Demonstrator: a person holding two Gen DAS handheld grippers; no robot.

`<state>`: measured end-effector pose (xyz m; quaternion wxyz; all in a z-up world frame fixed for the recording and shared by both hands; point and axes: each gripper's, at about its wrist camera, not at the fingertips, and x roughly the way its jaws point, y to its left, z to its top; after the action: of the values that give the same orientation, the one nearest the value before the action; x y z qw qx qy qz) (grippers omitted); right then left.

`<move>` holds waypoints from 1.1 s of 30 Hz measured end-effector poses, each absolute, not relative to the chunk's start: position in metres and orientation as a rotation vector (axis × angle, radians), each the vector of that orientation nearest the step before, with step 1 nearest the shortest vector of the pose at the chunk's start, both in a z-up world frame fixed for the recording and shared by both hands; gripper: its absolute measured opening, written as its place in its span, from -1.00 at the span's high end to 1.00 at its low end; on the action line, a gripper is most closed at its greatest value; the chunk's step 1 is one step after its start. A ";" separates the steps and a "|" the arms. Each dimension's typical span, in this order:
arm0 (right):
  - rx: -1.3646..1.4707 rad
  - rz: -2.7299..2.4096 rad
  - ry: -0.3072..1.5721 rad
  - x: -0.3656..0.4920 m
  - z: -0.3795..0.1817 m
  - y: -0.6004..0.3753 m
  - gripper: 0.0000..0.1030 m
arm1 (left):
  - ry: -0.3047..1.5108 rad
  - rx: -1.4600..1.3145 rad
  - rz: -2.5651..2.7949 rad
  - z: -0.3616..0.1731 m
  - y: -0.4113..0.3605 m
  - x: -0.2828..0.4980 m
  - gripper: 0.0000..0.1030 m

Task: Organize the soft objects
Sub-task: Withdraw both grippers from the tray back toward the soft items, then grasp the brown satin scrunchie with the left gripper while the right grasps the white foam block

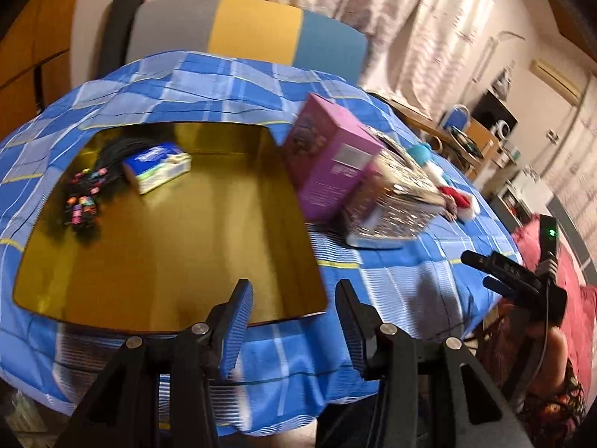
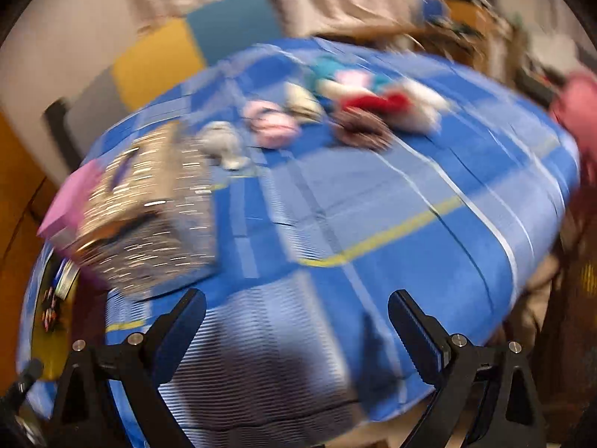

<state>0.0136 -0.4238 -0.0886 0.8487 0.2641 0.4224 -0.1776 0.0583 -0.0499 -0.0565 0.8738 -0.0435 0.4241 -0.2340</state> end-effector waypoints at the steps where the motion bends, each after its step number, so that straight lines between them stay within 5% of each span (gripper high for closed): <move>1: 0.588 -0.383 0.888 0.011 -0.092 -0.434 -0.92 | 0.888 -0.083 -0.498 -0.057 -0.055 0.058 0.10; 11: 0.424 -0.403 0.822 0.061 -0.088 -0.482 -0.92 | 0.890 -0.047 -0.531 -0.055 -0.079 0.050 0.10; 25: 0.374 -0.584 0.870 0.176 -0.114 -0.552 -0.92 | 0.834 -0.174 -0.353 -0.042 -0.013 0.049 0.10; 28: 0.366 -0.563 0.886 0.184 -0.121 -0.550 -0.69 | 0.841 -0.196 -0.356 -0.044 -0.010 0.052 0.10; 33: 0.318 -0.533 0.907 0.192 -0.126 -0.537 0.10 | 0.838 -0.155 -0.375 -0.044 -0.020 0.049 0.10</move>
<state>0.1919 -0.5370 -0.1264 0.8528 0.1509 0.4311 -0.2532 0.0493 -0.0197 -0.0442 0.8935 -0.0748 0.4042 -0.1810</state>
